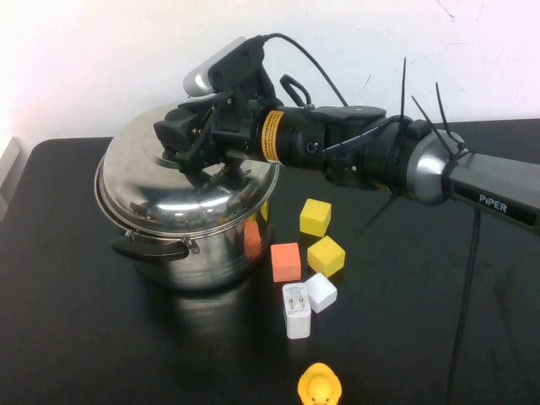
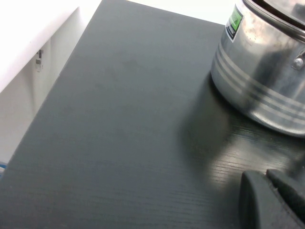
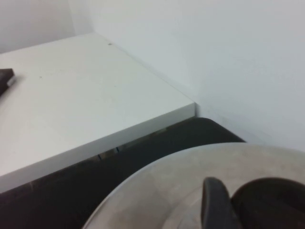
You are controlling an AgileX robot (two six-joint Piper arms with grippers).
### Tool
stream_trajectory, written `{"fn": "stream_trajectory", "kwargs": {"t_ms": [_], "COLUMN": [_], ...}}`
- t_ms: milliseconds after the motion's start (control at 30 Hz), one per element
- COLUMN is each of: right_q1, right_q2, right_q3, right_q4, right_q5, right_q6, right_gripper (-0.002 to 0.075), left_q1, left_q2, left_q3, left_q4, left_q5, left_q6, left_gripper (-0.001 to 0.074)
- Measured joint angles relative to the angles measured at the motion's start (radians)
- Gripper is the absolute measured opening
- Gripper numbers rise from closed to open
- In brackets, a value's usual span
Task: Cover the pot
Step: Place the pot lid on the pot
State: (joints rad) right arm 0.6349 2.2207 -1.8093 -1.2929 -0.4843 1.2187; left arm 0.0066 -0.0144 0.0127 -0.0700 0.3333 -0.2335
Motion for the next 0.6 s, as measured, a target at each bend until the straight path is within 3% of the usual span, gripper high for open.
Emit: {"fn": "stream_trajectory", "kwargs": {"t_ms": [600], "right_q1": [0.03], "right_q2": [0.0], "right_q3": [-0.004], "right_q4": [0.006], "right_q5": [0.06], "right_q6": [-0.017], "right_gripper": [0.0345], "left_q1": [0.0], "left_q2": [0.0], "left_q3": [0.0], "left_q4": [0.0], "left_q5": [0.0], "left_q6": [0.002], "left_gripper": [-0.0002]}}
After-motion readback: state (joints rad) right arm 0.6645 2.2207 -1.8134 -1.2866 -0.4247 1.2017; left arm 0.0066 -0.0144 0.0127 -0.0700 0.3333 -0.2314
